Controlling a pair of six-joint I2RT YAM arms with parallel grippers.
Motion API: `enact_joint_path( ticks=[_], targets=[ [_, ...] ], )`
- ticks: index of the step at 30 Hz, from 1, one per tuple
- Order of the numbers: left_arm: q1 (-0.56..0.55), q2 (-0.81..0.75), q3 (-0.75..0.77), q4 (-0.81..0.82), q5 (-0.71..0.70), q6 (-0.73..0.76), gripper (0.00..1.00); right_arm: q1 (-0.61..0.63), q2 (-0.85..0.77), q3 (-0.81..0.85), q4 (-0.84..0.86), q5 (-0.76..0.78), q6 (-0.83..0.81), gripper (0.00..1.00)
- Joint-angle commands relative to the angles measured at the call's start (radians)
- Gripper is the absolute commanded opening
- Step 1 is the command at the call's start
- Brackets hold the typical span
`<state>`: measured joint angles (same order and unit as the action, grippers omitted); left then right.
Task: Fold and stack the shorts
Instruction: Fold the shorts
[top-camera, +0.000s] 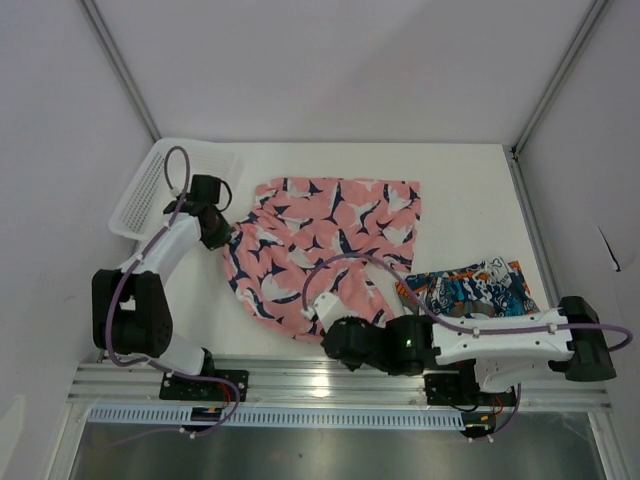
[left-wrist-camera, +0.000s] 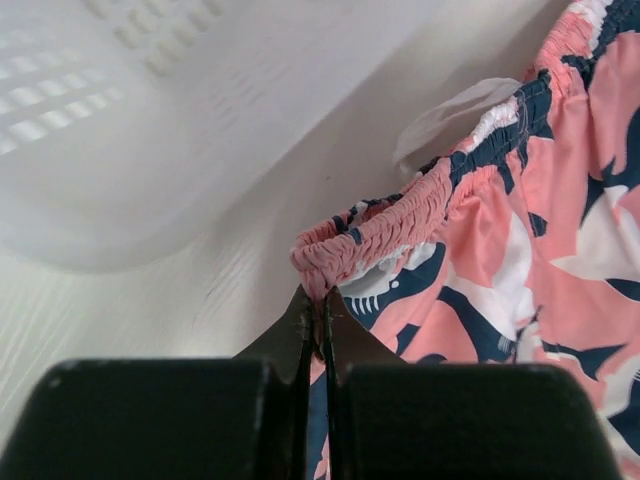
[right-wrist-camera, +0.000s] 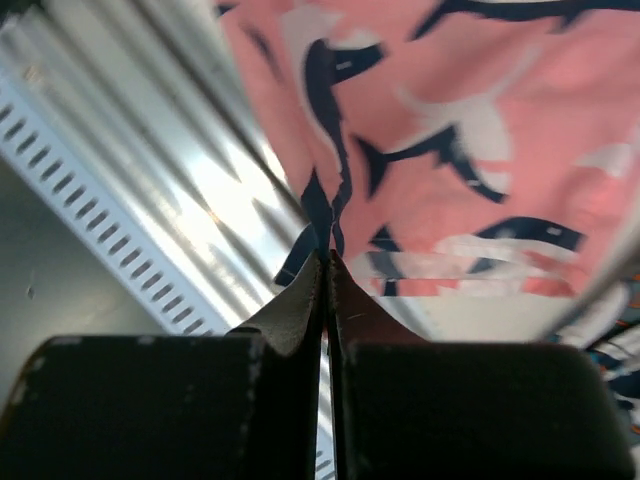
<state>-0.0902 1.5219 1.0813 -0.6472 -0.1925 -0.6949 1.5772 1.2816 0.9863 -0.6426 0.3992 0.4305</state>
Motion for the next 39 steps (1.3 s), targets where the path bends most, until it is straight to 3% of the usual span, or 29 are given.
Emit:
enact_joint_path(
  ticks=[1, 11, 22, 28, 39],
  targets=[
    [0.026, -0.058, 0.060, -0.109, -0.055, -0.090, 0.00, -0.123, -0.094, 0.061, -0.063, 0.024, -0.081, 0.00],
    [0.046, 0.044, 0.192, -0.221, 0.047, -0.167, 0.00, -0.523, -0.120, 0.256, -0.101, -0.085, -0.361, 0.00],
    [0.055, 0.178, 0.481, -0.370, 0.172, -0.320, 0.00, -0.956, -0.047, 0.374, -0.014, -0.316, -0.388, 0.00],
    [0.086, 0.234, 0.623, -0.459, 0.185, -0.387, 0.00, -1.026, 0.024, 0.428, 0.030, -0.332, -0.397, 0.00],
    [0.144, 0.394, 0.741, -0.450, 0.358, -0.489, 0.00, -1.195, 0.231, 0.593, 0.093, -0.456, -0.381, 0.00]
  ],
)
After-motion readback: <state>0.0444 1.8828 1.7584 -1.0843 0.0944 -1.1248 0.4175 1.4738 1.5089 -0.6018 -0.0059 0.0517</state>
